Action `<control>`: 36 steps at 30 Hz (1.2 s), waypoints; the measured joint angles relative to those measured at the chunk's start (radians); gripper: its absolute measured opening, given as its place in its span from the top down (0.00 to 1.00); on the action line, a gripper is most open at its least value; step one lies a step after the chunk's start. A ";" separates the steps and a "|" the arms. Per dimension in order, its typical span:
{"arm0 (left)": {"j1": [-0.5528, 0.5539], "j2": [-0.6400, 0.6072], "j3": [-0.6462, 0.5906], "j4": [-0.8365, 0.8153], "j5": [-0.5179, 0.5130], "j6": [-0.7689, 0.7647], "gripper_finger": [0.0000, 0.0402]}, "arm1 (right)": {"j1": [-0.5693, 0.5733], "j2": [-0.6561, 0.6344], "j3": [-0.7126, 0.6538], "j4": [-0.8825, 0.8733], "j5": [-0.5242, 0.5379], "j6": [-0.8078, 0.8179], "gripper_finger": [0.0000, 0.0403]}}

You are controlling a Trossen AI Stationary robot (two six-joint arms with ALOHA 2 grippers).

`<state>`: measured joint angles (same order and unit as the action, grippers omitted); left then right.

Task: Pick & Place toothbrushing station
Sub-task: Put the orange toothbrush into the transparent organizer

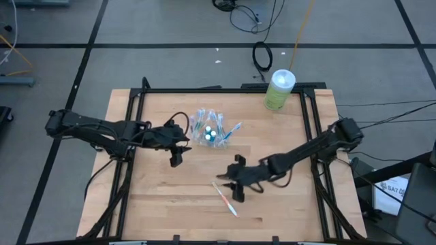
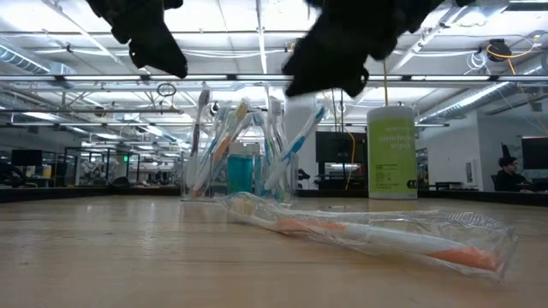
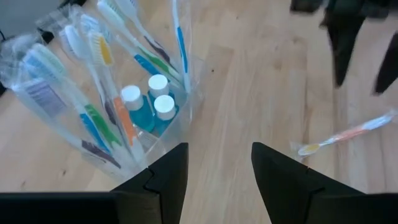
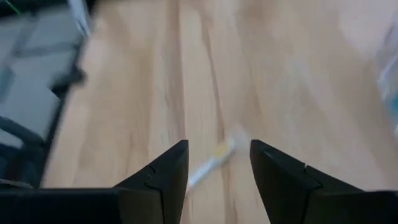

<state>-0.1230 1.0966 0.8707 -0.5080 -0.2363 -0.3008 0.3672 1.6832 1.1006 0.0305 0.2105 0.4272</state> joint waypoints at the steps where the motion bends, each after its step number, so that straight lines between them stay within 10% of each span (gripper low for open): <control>1: 0.000 -0.001 0.000 0.002 0.000 0.003 0.54 | 0.004 0.029 0.021 -0.031 -0.003 0.020 0.59; 17: -0.002 -0.002 0.000 -0.027 0.009 0.018 0.54 | 0.014 0.346 0.066 0.127 0.028 0.137 0.59; 36: -0.002 -0.005 0.000 -0.022 0.010 0.034 0.54 | 0.014 0.316 0.067 0.248 0.025 0.062 0.59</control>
<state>-0.1249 1.0916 0.8707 -0.5297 -0.2267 -0.2671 0.3813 1.9993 1.1675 0.2789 0.2353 0.4893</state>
